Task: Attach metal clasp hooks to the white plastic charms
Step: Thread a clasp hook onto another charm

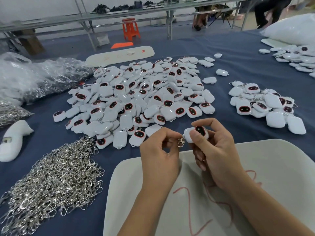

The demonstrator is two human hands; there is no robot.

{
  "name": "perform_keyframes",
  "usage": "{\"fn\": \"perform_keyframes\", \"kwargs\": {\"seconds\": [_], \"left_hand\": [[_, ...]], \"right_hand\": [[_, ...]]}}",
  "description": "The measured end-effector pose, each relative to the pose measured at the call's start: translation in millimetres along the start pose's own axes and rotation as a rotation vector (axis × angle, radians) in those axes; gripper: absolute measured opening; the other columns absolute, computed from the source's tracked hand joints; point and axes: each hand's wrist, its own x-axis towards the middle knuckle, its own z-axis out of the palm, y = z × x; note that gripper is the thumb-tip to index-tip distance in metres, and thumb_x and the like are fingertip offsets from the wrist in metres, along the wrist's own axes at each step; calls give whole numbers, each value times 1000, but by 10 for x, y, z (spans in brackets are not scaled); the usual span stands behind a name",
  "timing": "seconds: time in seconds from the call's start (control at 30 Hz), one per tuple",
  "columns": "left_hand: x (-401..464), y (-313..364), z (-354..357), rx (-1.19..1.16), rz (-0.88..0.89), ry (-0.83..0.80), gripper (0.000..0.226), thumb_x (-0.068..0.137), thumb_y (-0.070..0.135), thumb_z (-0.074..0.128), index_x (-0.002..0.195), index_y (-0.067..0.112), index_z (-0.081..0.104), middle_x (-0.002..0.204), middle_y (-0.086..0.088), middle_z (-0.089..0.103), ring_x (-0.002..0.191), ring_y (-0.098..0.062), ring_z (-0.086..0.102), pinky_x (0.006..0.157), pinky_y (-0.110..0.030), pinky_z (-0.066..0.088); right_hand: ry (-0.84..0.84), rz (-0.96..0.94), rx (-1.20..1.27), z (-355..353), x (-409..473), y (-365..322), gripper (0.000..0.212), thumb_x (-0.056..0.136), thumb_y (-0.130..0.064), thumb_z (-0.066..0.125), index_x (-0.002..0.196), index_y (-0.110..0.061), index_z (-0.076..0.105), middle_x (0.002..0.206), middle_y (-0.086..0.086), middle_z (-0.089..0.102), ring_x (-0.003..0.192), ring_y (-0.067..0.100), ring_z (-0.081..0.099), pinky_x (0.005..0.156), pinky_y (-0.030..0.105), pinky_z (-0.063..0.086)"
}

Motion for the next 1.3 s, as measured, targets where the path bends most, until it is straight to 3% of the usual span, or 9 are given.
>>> {"fn": "perform_keyframes", "kwargs": {"seconds": [0.17,0.37,0.47,0.67,0.9,1.0,1.1,1.17,1.3], "left_hand": [[11,68,83,-184,-179,25,23,86,4,78,78,25,73,81,8,75,75,-10,69,71,-20,53],[265,288,728,-381,-496,38,18,86,3,78,75,13,68,64,-7,66,64,-20,63,71,-40,60],[419,385,1137,-343,-517,-9,13,89,2,74,80,9,67,68,-10,71,65,-22,66,78,-44,61],[400,467,1507,-303,-504,-67,24,95,7,57,112,21,66,95,2,74,89,-19,71,95,-41,56],[366,313,1142,-75,-371,-76,24,89,-2,55,100,14,69,100,2,72,97,-20,70,92,-33,54],[427,209,890,41,-386,-67,27,85,-2,56,99,17,70,100,4,72,98,-17,67,96,-33,52],[502,116,699,-23,-503,-21,29,83,0,51,91,21,69,93,1,72,93,-25,70,90,-48,58],[530,99,628,-83,-579,-19,28,85,2,50,90,22,68,92,1,71,90,-25,71,88,-49,60],[488,72,549,-164,-635,-12,23,88,2,52,93,19,68,94,-3,71,90,-27,72,86,-49,61]], "right_hand": [[46,35,82,-15,57,8,16,92,-25,68,107,-22,63,66,6,57,43,13,41,37,22,36],[356,32,29,-302,239,-57,33,87,-31,80,106,-23,53,73,4,66,48,10,53,40,23,40],[529,-40,-48,-533,344,-133,32,87,-25,82,104,-25,55,81,2,71,60,12,62,55,29,49],[719,-123,-61,-646,352,-88,67,91,-4,76,142,-19,34,120,-2,71,95,11,74,87,35,60],[541,-180,-610,-444,341,-36,34,88,2,67,115,-16,57,97,-4,69,84,3,65,83,26,51],[276,-135,-1042,-357,453,-42,37,87,-6,66,123,-14,61,119,4,65,109,23,57,94,34,44],[63,-102,-1264,-284,645,-30,64,82,0,55,144,-12,50,155,17,36,140,36,26,109,35,28],[-43,-5,-1355,-243,763,-10,70,86,-2,51,153,-15,40,167,18,16,154,39,7,118,49,25],[33,-55,-1418,-197,883,56,44,92,-5,50,134,-12,60,143,18,44,126,39,42,101,48,40]]}}
